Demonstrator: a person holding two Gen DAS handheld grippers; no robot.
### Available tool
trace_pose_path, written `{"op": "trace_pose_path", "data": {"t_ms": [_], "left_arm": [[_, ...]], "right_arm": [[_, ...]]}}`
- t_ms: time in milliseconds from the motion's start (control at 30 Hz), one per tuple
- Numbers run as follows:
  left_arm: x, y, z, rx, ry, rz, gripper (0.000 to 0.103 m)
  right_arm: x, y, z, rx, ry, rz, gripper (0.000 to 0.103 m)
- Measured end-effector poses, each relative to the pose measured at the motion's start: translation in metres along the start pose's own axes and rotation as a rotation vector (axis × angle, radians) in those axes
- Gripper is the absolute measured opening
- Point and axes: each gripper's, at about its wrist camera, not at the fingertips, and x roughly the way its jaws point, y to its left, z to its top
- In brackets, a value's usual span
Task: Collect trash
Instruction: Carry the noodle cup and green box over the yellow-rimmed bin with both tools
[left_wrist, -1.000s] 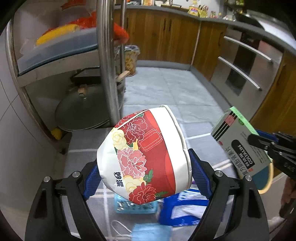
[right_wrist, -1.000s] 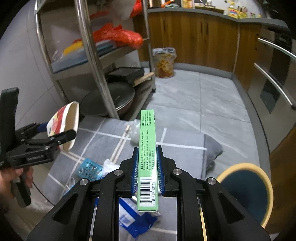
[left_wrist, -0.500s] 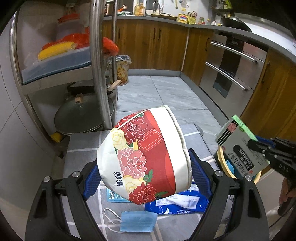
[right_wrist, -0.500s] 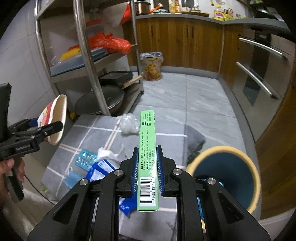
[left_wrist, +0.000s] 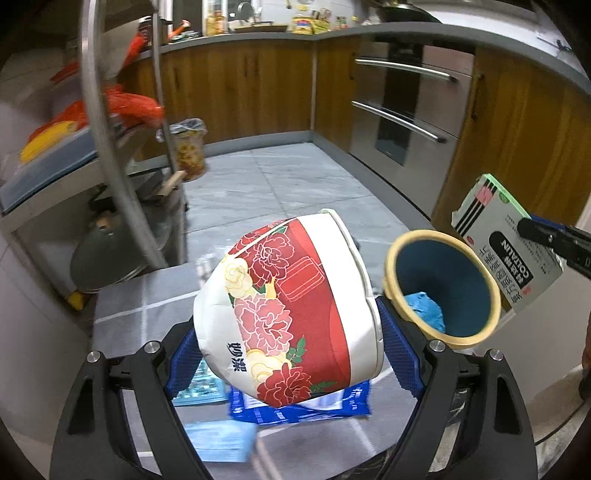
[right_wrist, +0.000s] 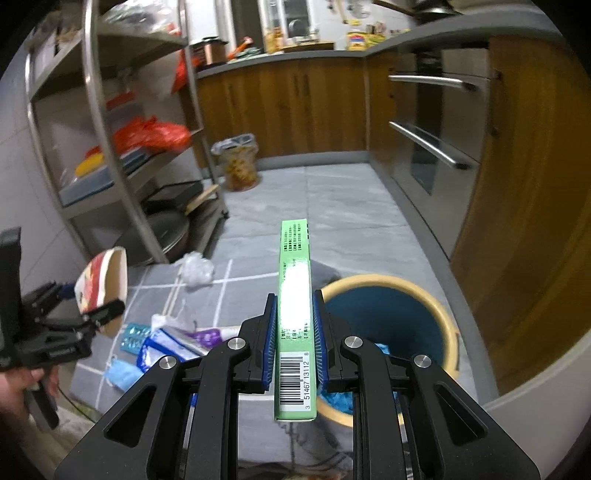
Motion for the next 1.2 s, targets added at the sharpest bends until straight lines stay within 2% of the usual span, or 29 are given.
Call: {"op": "trace_pose_path", "data": {"t_ms": [400, 567, 733, 1000, 1200], "left_arm": [[0.024, -0.061, 0.005, 0.095, 0.009, -0.069, 0.083], [0.036, -0.085, 0.007, 0.118, 0.010, -0.111, 0.083], [0.048, -0.109, 0.006, 0.164, 0.017, -0.138, 0.083], [0.070, -0.132, 0.007, 0.162, 0.047, -0.187, 0.083], [0.088, -0.154, 0.007, 0.203, 0.065, -0.213, 0.083]], "right_arm": [[0.014, -0.060, -0.005, 0.125, 0.045, -0.059, 0.019], [0.029, -0.079, -0.008, 0.151, 0.088, -0.085, 0.020], [0.046, -0.092, -0.015, 0.179, 0.148, -0.095, 0.020], [0.063, -0.098, -0.015, 0.203, 0.190, -0.095, 0.020], [0.077, -0.107, -0.013, 0.218, 0.214, -0.091, 0.020]]}}
